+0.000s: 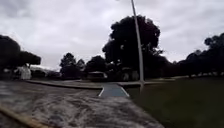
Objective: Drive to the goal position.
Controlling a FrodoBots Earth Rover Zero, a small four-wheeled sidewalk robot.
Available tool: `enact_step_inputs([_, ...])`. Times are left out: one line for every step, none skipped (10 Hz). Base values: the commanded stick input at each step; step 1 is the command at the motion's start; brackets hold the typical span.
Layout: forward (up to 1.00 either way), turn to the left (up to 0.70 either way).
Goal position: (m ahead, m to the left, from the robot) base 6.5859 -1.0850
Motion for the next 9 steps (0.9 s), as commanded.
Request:
enact_step_inputs([0.50, 0.00])
enact_step_inputs([0.50, 0.00])
enact_step_inputs([0.50, 0.00])
enact_step_inputs([0.50, 0.00])
enact_step_inputs([0.50, 0.00])
enact_step_inputs([0.50, 0.00])
enact_step_inputs([0.50, 0.00])
enact_step_inputs([0.50, 0.00])
enact_step_inputs([0.50, 0.00])
